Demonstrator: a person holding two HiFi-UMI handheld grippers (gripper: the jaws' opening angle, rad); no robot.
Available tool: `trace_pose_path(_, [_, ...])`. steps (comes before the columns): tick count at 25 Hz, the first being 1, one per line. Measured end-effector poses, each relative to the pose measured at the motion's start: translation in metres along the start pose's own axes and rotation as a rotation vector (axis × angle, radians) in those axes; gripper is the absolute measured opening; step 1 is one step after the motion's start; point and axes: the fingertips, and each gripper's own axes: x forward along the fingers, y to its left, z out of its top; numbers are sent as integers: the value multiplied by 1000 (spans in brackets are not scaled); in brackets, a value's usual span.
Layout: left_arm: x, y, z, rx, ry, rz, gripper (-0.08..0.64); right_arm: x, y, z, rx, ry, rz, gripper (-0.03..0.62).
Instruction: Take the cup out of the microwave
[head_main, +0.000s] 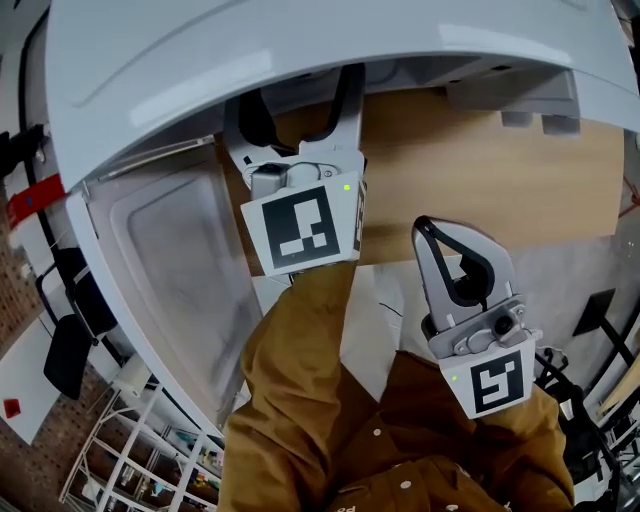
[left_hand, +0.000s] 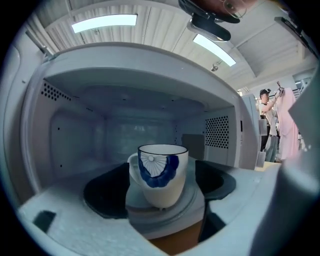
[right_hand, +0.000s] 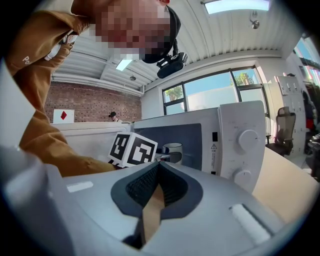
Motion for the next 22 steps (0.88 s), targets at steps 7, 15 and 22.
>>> trace_pose_path(7, [20, -5, -3, 16, 4, 4, 405, -6, 2, -4, 11, 13, 1, 5])
trace_pose_path(15, [26, 1, -10, 60, 50, 54, 368, -9, 0, -6, -4, 23, 6, 5])
trace_pose_path(22, [22, 2, -10, 39, 36, 44, 360, -11, 1, -9, -9, 26, 10, 5])
